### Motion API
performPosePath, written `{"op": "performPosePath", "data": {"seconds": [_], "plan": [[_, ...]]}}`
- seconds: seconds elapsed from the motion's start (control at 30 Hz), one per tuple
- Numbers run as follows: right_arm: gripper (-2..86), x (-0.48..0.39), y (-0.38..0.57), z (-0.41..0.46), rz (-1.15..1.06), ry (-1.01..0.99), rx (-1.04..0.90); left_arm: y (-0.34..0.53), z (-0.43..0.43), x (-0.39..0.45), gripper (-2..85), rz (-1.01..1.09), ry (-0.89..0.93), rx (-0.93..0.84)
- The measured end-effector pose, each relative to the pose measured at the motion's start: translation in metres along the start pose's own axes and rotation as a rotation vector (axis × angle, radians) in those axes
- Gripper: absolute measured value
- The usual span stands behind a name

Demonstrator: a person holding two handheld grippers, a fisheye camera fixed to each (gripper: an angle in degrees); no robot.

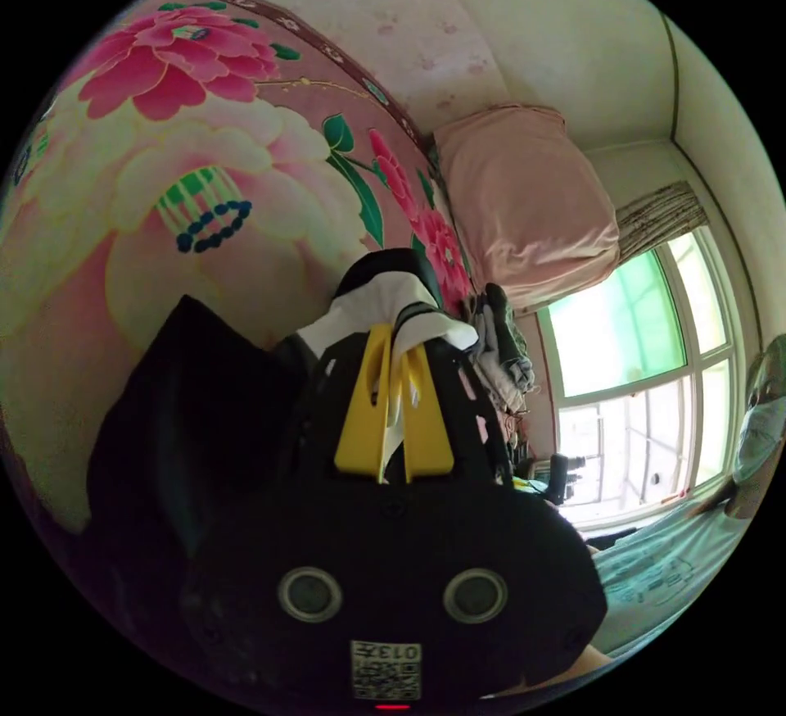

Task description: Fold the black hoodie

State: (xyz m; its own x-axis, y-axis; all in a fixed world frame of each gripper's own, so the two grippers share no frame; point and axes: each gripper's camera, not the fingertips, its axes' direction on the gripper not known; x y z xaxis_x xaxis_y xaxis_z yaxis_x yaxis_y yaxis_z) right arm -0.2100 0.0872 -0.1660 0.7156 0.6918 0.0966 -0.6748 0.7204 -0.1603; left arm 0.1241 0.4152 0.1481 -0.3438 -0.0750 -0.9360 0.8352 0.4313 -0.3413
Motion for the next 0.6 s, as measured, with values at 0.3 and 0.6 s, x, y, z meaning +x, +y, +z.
{"op": "performPosePath", "data": {"seconds": [0.3,0.6], "plan": [[3.0,0.001,-0.115,-0.057,-0.192,0.406,0.093,-0.078,0.057,0.089,1.4,0.398,-0.328,-0.097],[3.5,0.061,-0.131,-0.053,-0.04,0.383,-0.054,-0.121,0.091,0.093,6.4,0.573,-0.545,-0.391]]}}
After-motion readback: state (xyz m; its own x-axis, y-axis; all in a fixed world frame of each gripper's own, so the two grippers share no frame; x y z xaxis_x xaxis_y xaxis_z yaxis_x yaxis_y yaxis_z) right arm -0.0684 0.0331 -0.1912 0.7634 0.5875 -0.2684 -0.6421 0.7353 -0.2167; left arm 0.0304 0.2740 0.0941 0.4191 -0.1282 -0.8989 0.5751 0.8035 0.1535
